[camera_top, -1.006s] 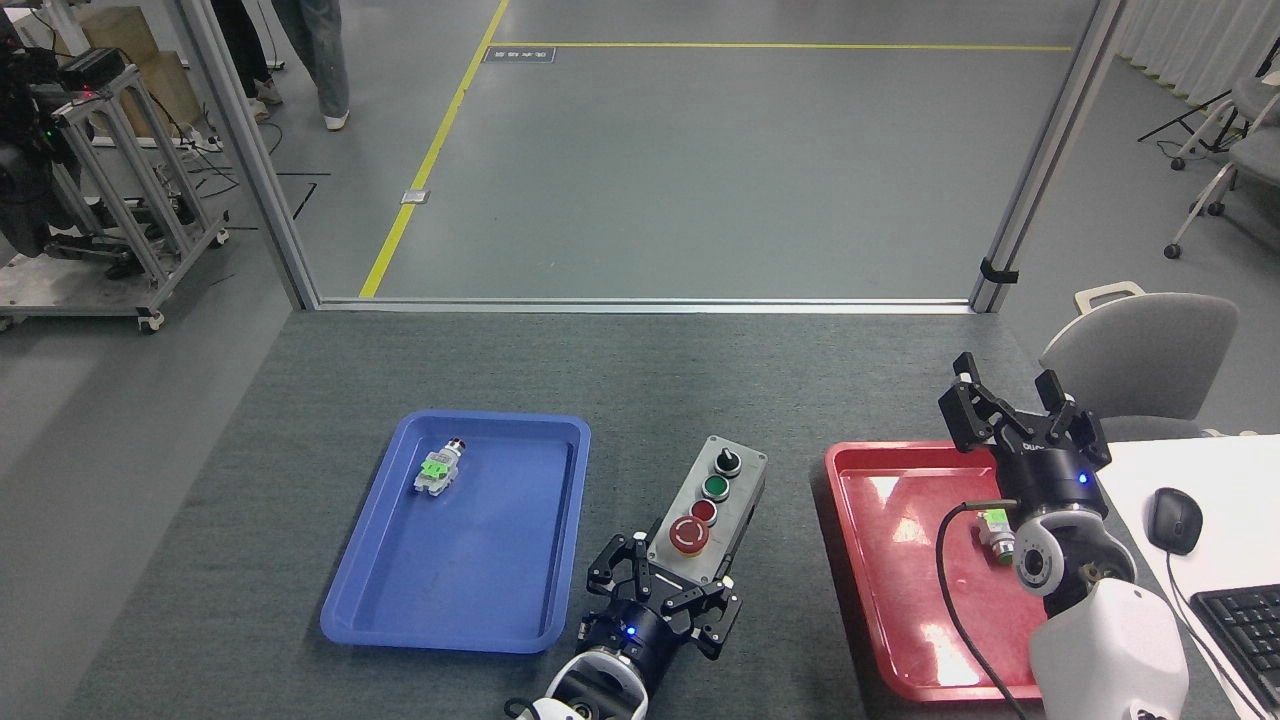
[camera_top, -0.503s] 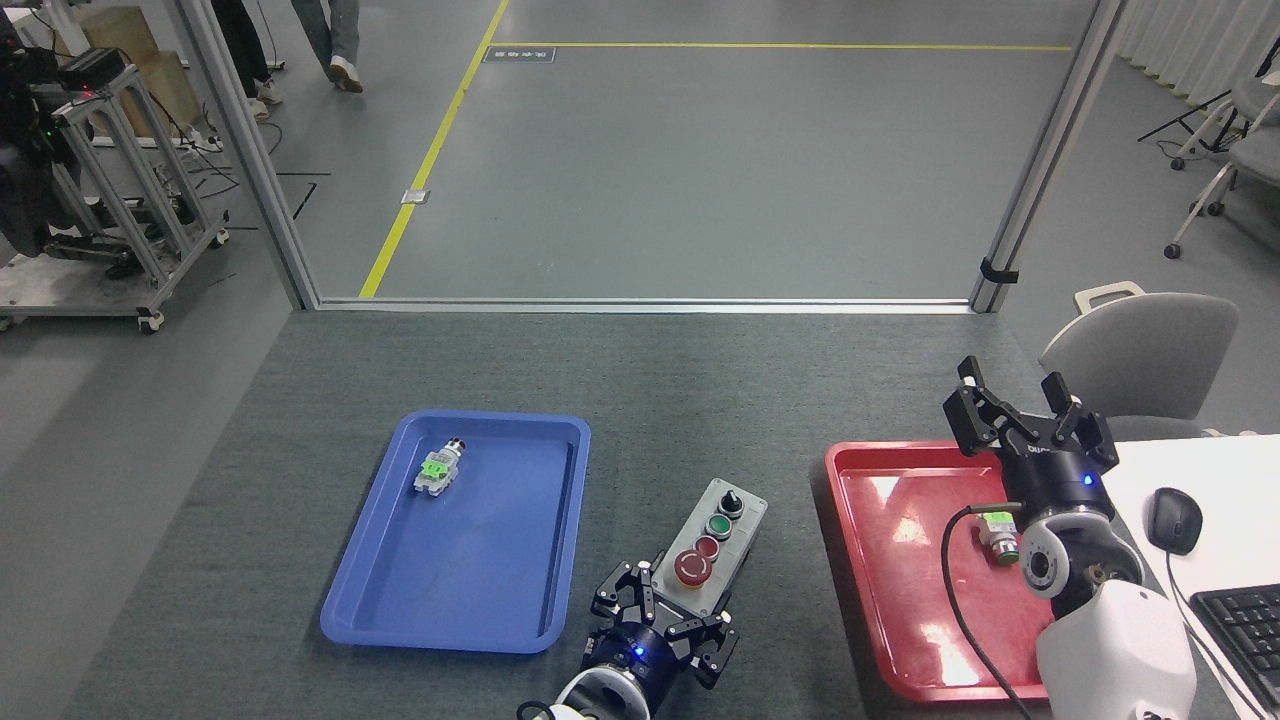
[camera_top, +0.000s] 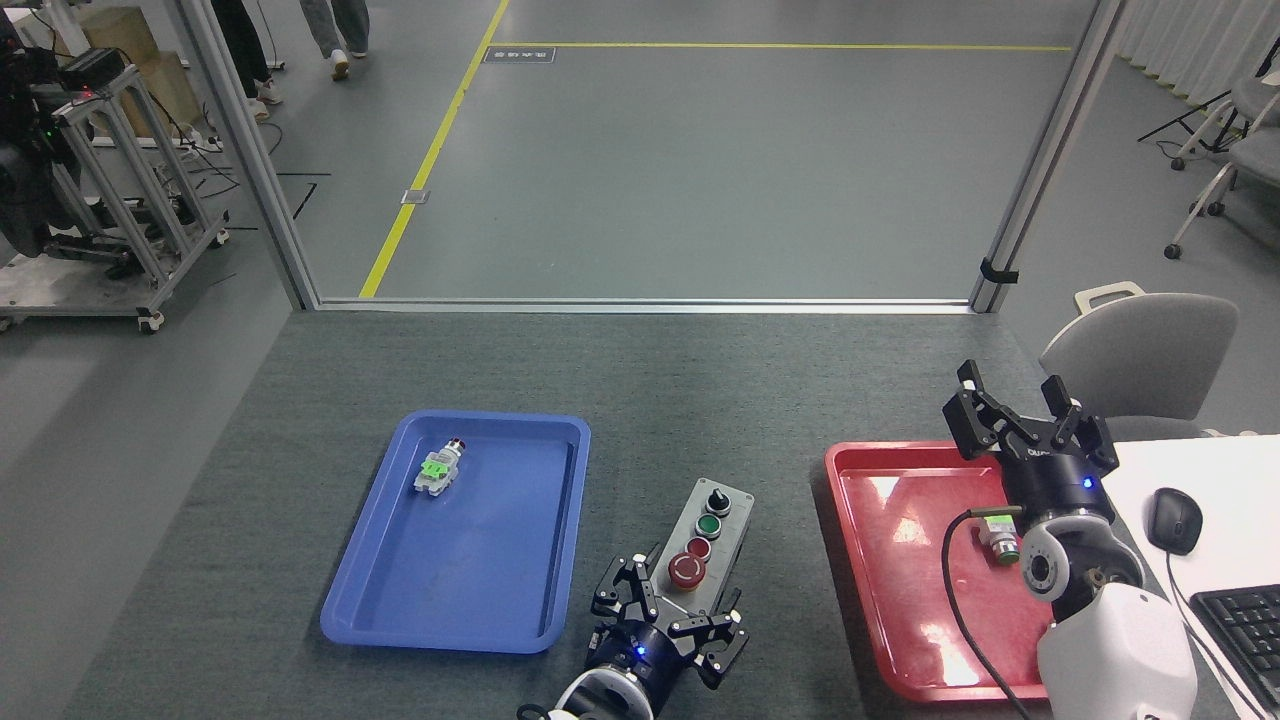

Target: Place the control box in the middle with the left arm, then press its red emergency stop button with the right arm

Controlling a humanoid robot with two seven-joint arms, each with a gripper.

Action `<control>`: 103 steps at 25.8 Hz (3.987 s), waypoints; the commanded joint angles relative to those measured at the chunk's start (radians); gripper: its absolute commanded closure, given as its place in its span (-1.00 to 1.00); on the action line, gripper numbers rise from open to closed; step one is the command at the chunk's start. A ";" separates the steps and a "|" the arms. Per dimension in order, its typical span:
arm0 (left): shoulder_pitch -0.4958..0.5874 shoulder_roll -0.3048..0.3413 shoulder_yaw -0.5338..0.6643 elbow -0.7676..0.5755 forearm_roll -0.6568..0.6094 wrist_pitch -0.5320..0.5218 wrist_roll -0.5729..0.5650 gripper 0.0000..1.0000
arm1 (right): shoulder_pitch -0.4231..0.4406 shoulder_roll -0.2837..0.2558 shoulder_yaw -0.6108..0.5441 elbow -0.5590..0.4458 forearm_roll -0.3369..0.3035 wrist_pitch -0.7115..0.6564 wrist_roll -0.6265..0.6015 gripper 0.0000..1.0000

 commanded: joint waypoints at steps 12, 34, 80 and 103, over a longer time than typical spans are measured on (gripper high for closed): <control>0.358 0.323 0.115 -0.568 0.004 -0.049 0.004 -0.97 | -0.010 0.007 0.103 -0.002 -0.012 -0.049 -0.016 0.30; 0.183 0.315 0.532 -0.433 0.305 -0.083 0.013 -0.97 | 0.007 0.128 0.356 0.195 -0.001 -0.491 0.039 1.00; 0.192 0.229 0.593 -0.342 0.312 -0.155 0.020 -0.98 | -0.087 0.099 0.171 0.272 -0.432 -0.468 0.124 -0.99; 0.192 0.223 0.595 -0.344 0.315 -0.153 0.021 -0.98 | -0.013 0.025 0.105 0.094 0.079 0.041 -0.070 -0.99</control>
